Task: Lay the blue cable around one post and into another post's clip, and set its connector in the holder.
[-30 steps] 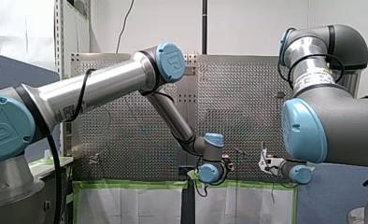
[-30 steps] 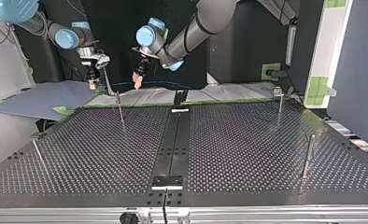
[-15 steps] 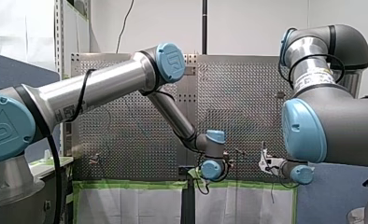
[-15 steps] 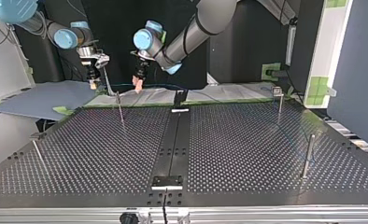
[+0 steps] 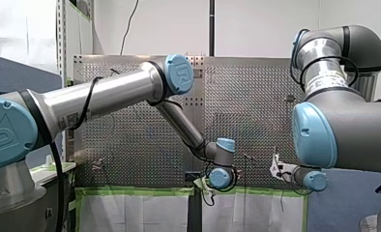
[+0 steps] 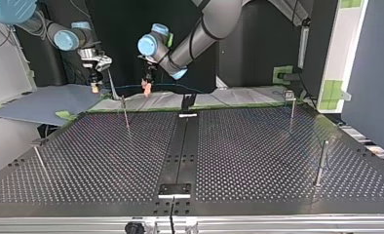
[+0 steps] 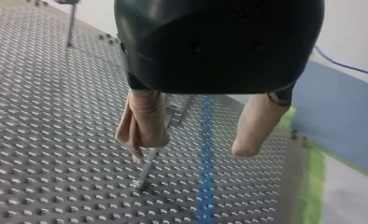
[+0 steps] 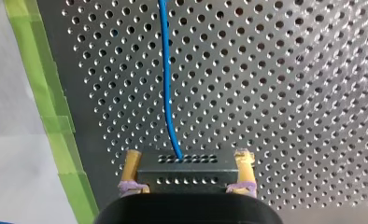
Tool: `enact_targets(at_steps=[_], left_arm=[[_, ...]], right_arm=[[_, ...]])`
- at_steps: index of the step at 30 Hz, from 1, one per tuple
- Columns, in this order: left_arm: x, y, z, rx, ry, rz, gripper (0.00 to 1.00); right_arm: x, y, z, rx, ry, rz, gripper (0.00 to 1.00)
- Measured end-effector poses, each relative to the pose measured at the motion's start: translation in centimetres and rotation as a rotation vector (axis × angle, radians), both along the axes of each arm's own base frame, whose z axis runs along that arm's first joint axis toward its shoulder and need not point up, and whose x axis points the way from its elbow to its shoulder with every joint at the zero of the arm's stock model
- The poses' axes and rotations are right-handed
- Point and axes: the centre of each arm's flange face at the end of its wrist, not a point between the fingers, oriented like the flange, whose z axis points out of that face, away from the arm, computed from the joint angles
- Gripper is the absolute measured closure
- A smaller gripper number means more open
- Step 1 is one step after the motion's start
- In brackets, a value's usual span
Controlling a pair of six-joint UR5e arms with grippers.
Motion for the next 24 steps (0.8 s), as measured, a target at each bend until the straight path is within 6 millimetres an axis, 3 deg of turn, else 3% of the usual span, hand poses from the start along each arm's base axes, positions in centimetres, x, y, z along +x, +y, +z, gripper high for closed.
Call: enact_targets(at_steps=[4,15,16,17,18,20,21,22,24], left_arm=[[0.1,-1.2,-0.2,-0.001,-0.019,-0.013,0.00],[1.2,-4.0,2.6,-0.060,-0.094,-0.005,0.00],[1.3,-4.0,2.7,-0.064,-0.097,0.000,0.08],[1.3,-4.0,2.7,-0.067,-0.101,0.004,0.28],[1.4,-4.1,2.8,-0.070,-0.105,0.009,0.28],[1.4,-4.0,2.8,-0.073,-0.110,0.018,0.76],[1.4,-3.9,2.7,-0.074,-0.112,0.026,0.76],[1.4,-3.8,2.6,-0.074,-0.114,0.033,1.00],[1.3,-3.3,2.2,-0.071,-0.117,0.046,1.00]], right_arm=[[-0.8,-0.2,0.0,0.014,-0.024,-0.030,0.98],[-2.8,-0.8,-0.1,0.029,-0.037,-0.090,0.98],[-3.1,-0.9,-0.1,0.032,-0.038,-0.101,0.98],[-3.3,-1.0,-0.1,0.035,-0.038,-0.109,0.98],[-3.4,-1.1,-0.1,0.038,-0.038,-0.117,0.98],[-3.8,-1.3,-0.1,0.048,-0.038,-0.135,0.98],[-4.0,-1.4,-0.1,0.053,-0.038,-0.142,0.98],[-4.1,-1.5,-0.1,0.060,-0.037,-0.154,0.98],[-4.4,-1.7,0.0,0.071,-0.035,-0.172,0.98]])
